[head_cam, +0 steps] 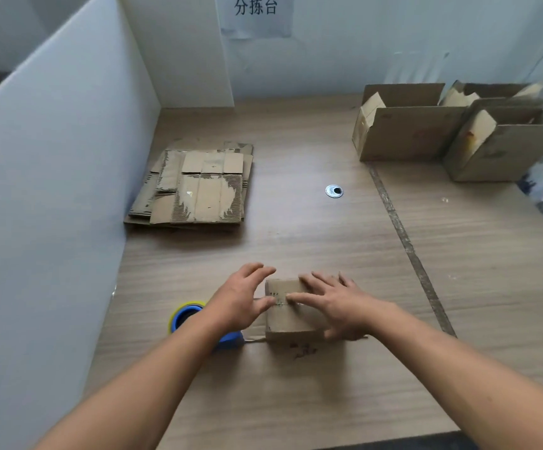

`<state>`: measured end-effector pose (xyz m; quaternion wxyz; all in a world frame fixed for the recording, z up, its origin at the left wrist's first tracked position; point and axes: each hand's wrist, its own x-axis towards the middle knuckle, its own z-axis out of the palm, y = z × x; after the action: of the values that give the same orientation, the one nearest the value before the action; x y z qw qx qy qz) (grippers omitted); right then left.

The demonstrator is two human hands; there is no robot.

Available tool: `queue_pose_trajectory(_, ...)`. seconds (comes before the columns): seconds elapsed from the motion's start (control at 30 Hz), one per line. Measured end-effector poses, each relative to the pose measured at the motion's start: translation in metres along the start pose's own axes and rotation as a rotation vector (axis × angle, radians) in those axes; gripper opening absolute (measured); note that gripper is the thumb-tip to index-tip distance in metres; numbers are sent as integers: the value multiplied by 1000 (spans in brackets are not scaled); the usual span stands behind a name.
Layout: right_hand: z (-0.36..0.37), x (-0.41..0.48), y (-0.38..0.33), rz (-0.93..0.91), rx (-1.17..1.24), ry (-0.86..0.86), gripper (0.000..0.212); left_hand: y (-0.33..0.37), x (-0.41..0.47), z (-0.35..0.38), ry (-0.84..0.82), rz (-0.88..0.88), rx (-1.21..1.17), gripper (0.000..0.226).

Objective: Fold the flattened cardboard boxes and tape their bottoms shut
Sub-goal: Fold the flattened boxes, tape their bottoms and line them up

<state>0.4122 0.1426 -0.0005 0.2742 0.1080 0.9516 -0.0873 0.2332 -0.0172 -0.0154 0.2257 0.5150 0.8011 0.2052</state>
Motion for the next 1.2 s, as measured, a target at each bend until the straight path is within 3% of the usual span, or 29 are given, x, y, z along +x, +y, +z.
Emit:
queue_pose_trajectory(0.1, 5, -8, 8, -79, -69, 19, 84, 6, 6, 15, -155, 6, 63, 65)
queue_pose_trajectory(0.2, 10, -14, 16, 16, -103, 188, 74, 9, 6, 29, -197, -46, 59, 61)
queue_pose_trajectory(0.27, 16, -15, 18, 208, 55, 406, 71, 8, 4, 36, -110, -116, 13, 61)
queue_pose_trajectory(0.37, 31, -11, 4, 414, 558, 618, 60, 13, -4, 47, -3, -158, -49, 60)
queue_pose_trajectory(0.47, 51, -5, -16, 326, 728, 508, 67, 21, -13, 58, 38, -133, -54, 57)
queue_pose_trajectory(0.57, 64, 0, -24, 236, 616, 401, 79, 14, -24, 55, 8, -89, -77, 59)
queue_pose_trajectory(0.77, 45, 10, -5, 31, 416, 238, 77, -39, -63, 23, 32, -38, 112, 61)
queue_pose_trajectory(0.87, 41, 17, 4, -31, 360, 254, 73, -80, -82, 13, -3, -41, 347, 65)
queue_pose_trajectory(1.0, 49, 19, 4, -28, 326, 365, 69, -121, -95, 13, -259, -107, 545, 90)
queue_pose_trajectory(1.13, 60, 15, -3, 29, 363, 413, 67, -118, -91, 21, -204, -20, 657, 110)
queue_pose_trajectory(1.2, 60, 13, -6, 50, 403, 437, 64, -105, -86, 22, -104, 55, 687, 97)
